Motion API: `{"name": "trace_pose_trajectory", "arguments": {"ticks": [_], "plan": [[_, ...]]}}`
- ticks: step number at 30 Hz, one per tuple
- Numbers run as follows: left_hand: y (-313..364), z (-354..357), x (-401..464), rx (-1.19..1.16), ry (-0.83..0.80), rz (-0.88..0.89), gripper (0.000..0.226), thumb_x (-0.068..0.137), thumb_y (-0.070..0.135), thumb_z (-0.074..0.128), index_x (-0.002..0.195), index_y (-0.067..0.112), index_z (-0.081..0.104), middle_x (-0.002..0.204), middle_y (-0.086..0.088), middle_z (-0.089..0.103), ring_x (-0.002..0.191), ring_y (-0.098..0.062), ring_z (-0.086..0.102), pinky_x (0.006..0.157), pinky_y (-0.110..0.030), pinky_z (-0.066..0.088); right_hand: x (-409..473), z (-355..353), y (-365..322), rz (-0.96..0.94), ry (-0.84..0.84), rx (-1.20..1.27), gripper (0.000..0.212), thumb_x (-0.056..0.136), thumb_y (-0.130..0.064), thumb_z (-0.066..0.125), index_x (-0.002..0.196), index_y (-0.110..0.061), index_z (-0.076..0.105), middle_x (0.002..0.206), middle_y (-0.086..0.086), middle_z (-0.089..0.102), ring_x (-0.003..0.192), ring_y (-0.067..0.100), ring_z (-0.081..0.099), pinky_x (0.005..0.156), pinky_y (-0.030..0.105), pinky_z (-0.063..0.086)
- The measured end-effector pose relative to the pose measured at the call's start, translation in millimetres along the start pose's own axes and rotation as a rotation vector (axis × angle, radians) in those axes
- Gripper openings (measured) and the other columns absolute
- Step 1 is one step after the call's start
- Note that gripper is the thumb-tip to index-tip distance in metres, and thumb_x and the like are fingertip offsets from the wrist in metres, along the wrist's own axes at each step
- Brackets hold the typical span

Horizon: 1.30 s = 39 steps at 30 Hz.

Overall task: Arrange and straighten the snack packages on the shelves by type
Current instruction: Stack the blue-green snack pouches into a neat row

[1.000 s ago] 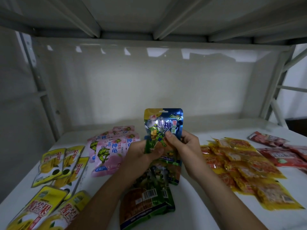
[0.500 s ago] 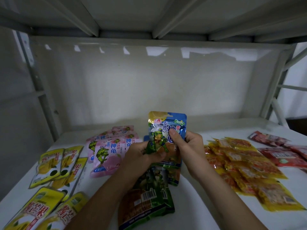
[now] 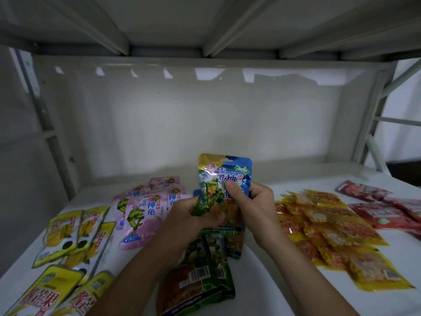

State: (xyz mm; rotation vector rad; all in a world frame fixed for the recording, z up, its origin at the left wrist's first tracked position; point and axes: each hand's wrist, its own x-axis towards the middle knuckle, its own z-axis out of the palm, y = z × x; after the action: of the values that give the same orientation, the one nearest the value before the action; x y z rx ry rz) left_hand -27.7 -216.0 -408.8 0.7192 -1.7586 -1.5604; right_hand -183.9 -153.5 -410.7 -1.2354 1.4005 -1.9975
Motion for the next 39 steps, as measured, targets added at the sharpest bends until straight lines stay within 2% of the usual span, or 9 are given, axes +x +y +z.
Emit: {"name": "trace_pose_trajectory", "arguments": {"ticks": [4, 9, 14, 19, 23, 29, 33, 36, 39], "plan": [[2, 3, -2, -0.063, -0.065, 0.058, 0.018, 0.087, 0.026, 0.074, 0.100, 0.016, 0.082, 0.108, -0.009, 0.080, 0.103, -0.029, 0.076, 0.097, -0.046, 0.057, 0, -4, -4, -0.035, 0.008, 0.022, 0.036, 0.082, -0.044, 0.074, 0.075, -0.008, 0.075, 0.069, 0.014, 0.073, 0.060, 0.033, 0.066, 0.059, 0.042, 0.055], [4, -2, 1, -0.077, 0.117, 0.088, 0.011, 0.095, 0.016, 0.070, 0.097, 0.010, 0.080, 0.097, -0.013, 0.081, 0.094, -0.036, 0.078, 0.090, -0.052, 0.061, -2, 2, -6, 0.019, -0.106, 0.111, 0.025, 0.084, -0.031, 0.072, 0.094, -0.008, 0.077, 0.085, 0.006, 0.080, 0.073, 0.014, 0.075, 0.061, 0.024, 0.059], [1, -6, 2, -0.021, 0.154, 0.075, 0.009, 0.093, 0.015, 0.075, 0.100, 0.010, 0.079, 0.096, -0.010, 0.081, 0.093, -0.028, 0.079, 0.093, -0.048, 0.061, -1, 4, 2, 0.052, -0.174, 0.066, 0.020, 0.096, -0.007, 0.069, 0.115, -0.003, 0.075, 0.106, 0.008, 0.081, 0.093, 0.020, 0.077, 0.075, 0.028, 0.061], [4, -7, 2, -0.036, 0.142, 0.080, 0.016, 0.097, 0.023, 0.070, 0.094, 0.013, 0.082, 0.097, -0.012, 0.081, 0.095, -0.035, 0.078, 0.091, -0.047, 0.060, 5, 2, 11, 0.031, -0.101, -0.030, 0.013, 0.098, -0.007, 0.070, 0.105, -0.011, 0.079, 0.099, 0.008, 0.081, 0.093, 0.029, 0.078, 0.084, 0.049, 0.064], [2, -10, 6, -0.045, 0.215, 0.155, 0.037, 0.096, 0.039, 0.072, 0.088, 0.003, 0.074, 0.090, -0.027, 0.074, 0.085, -0.037, 0.074, 0.083, -0.051, 0.059, 1, 5, 8, 0.031, -0.137, -0.052, 0.017, 0.099, -0.006, 0.067, 0.095, -0.016, 0.080, 0.090, 0.005, 0.081, 0.081, 0.019, 0.075, 0.076, 0.039, 0.061], [-1, -11, 4, -0.059, 0.273, 0.221, 0.059, 0.087, 0.050, 0.077, 0.092, -0.007, 0.066, 0.092, -0.037, 0.065, 0.079, -0.043, 0.067, 0.081, -0.058, 0.058, -2, 9, 8, 0.118, -0.146, -0.140, 0.009, 0.097, -0.020, 0.074, 0.099, -0.012, 0.072, 0.079, 0.011, 0.074, 0.065, 0.030, 0.067, 0.061, 0.048, 0.058], [-6, -12, 9, -0.087, 0.370, 0.270, 0.073, 0.082, 0.058, 0.079, 0.096, -0.011, 0.059, 0.087, -0.038, 0.060, 0.071, -0.046, 0.060, 0.074, -0.059, 0.056, -6, 14, 15, -0.106, -0.002, -0.424, 0.037, 0.087, -0.039, 0.082, 0.117, -0.033, 0.060, 0.098, -0.009, 0.062, 0.079, 0.006, 0.062, 0.066, 0.023, 0.054], [-1, -10, 6, -0.012, 0.378, 0.328, 0.054, 0.088, 0.051, 0.077, 0.085, -0.001, 0.066, 0.074, -0.024, 0.062, 0.064, -0.029, 0.058, 0.064, -0.041, 0.050, -16, 19, 22, -0.269, -0.207, -0.517, 0.045, 0.093, -0.055, 0.071, 0.129, -0.029, 0.065, 0.118, -0.014, 0.063, 0.105, 0.001, 0.061, 0.083, 0.011, 0.048], [4, -8, 2, -0.026, 0.288, 0.278, 0.028, 0.101, 0.037, 0.062, 0.099, 0.017, 0.081, 0.089, -0.004, 0.080, 0.085, -0.022, 0.077, 0.079, -0.044, 0.060, -19, 22, 16, -0.166, -0.334, -0.403, 0.048, 0.092, -0.067, 0.061, 0.130, -0.037, 0.065, 0.124, -0.016, 0.065, 0.116, 0.006, 0.063, 0.094, 0.025, 0.054]]}}
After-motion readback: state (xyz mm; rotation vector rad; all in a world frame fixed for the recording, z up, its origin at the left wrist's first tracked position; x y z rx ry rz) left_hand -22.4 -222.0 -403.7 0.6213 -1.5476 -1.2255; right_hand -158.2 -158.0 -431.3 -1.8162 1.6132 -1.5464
